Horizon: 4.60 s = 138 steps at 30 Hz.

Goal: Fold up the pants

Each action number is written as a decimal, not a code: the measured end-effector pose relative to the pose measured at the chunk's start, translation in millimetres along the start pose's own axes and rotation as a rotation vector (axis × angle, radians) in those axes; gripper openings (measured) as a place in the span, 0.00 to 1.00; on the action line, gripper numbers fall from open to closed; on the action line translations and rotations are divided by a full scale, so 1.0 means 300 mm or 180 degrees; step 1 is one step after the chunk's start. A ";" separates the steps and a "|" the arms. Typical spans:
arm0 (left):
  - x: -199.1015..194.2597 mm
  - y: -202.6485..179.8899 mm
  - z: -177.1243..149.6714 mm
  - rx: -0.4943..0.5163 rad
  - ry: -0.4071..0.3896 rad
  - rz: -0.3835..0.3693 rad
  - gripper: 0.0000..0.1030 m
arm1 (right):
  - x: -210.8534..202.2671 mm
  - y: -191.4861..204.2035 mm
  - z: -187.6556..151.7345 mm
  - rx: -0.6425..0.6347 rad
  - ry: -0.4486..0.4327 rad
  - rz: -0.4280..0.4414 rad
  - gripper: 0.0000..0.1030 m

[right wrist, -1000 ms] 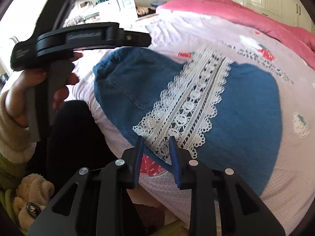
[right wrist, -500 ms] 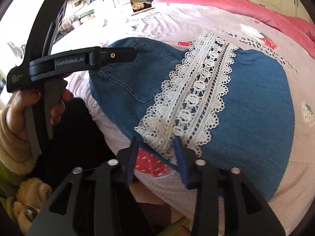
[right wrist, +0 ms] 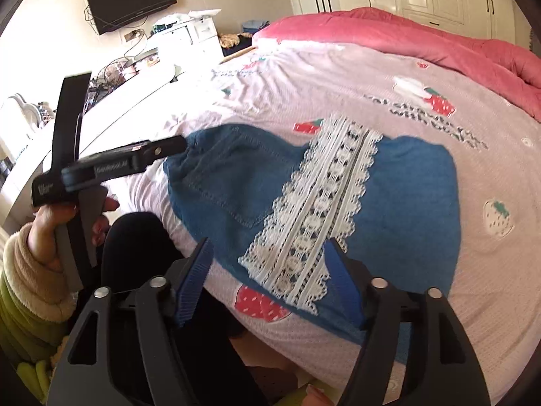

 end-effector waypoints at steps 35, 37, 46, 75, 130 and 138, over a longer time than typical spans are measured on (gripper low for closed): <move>0.100 0.058 -0.160 -0.0073 0.0487 -0.0252 0.91 | 0.450 0.204 0.398 -0.0770 0.0569 0.0433 0.88; 0.107 0.059 -0.166 -0.0095 0.0513 -0.0267 0.91 | 0.502 0.225 0.387 -0.0832 0.0744 0.0498 0.88; 0.126 0.064 -0.169 -0.0166 0.0565 -0.0364 0.91 | 0.678 0.269 0.359 -0.0819 0.1270 0.0879 0.67; 0.123 -0.245 0.008 -0.0489 0.0365 -0.1715 0.46 | 0.184 -0.032 0.465 -0.0346 0.0421 0.1439 0.30; 0.054 -0.405 0.020 0.0137 0.0219 -0.1275 0.91 | -0.299 -0.335 0.140 -0.0330 -0.0420 0.0438 0.74; 0.178 -0.358 0.048 0.0038 0.0627 -0.1243 0.90 | -0.239 0.002 0.011 -0.1452 -0.0193 0.0490 0.74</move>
Point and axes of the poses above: each gripper's, at about its wrist camera, not at the fingertips, and x roughly the way its jaws point, y to its left, z to its top, the point moved 8 cm from there along x, roughly the way its jaws point, and after that the axes turned 3 degrees about x, right-handed, at the moved point
